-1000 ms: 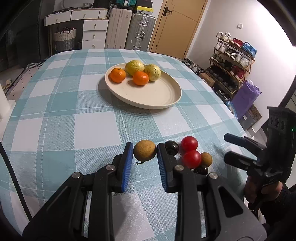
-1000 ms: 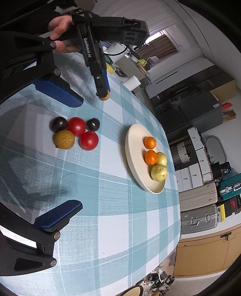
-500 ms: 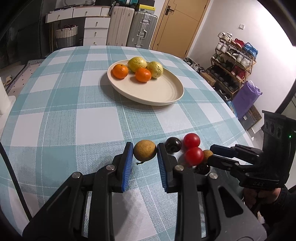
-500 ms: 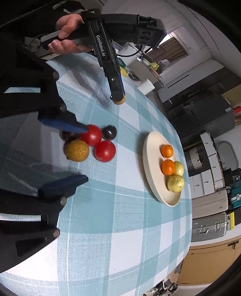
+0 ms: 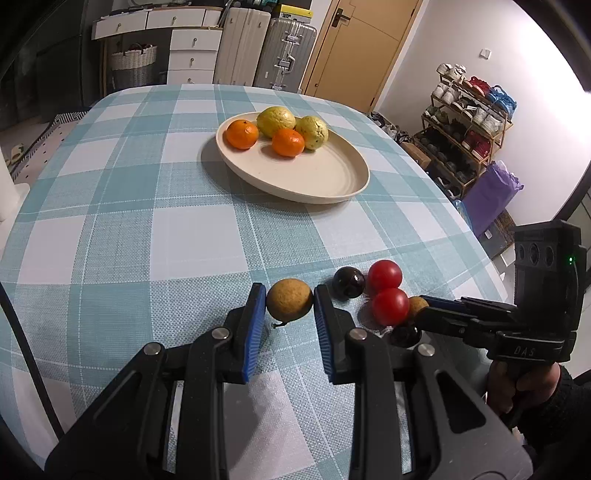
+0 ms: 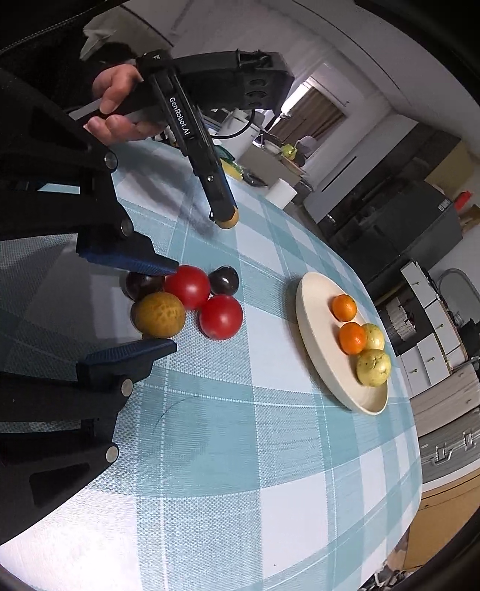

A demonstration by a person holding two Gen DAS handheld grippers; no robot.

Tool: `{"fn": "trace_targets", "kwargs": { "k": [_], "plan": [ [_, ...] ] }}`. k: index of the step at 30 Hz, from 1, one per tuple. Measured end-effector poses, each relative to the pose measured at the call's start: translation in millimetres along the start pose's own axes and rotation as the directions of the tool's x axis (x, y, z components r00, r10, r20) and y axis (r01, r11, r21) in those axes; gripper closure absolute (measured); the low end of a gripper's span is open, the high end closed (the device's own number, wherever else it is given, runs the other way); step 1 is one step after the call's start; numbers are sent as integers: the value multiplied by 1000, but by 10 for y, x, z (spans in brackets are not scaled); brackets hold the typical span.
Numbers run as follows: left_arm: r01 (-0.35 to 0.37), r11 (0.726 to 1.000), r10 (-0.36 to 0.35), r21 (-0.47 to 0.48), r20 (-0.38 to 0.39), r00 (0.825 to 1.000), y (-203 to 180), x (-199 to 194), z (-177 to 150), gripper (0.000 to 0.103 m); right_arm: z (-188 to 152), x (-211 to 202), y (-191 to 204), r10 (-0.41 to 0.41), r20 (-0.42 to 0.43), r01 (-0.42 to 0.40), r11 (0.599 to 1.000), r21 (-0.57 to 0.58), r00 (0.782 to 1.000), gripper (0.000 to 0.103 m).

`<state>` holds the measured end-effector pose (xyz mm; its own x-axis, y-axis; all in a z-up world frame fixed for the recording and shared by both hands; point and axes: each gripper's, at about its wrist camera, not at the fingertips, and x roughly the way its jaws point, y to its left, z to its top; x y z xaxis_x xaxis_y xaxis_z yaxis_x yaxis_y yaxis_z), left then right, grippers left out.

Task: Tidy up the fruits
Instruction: 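Close the right tool on the other brown kiwi while the left tool holds its kiwi, then carry both kiwis over the cream plate beside the oranges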

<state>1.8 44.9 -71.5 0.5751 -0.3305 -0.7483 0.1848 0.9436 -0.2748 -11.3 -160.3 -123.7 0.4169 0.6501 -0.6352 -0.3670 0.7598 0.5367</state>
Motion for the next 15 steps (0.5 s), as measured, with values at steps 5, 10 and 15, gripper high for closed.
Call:
{"fn": "trace_targets", "kwargs": {
  "k": [5, 10, 15],
  "plan": [
    [1, 1000, -1, 0, -2, 1000, -19, 13, -4, 79, 0, -22, -33, 8, 13, -8, 1000, 22, 1000, 77],
    [1, 1000, -1, 4, -6, 1000, -30, 24, 0, 79, -10, -13, -50, 19, 12, -20, 999, 36, 1000, 77],
    [-2, 1000, 2, 11, 4, 1000, -51, 20, 26, 79, 11, -84, -36, 8, 45, -9, 1000, 26, 999, 77]
  ]
}}
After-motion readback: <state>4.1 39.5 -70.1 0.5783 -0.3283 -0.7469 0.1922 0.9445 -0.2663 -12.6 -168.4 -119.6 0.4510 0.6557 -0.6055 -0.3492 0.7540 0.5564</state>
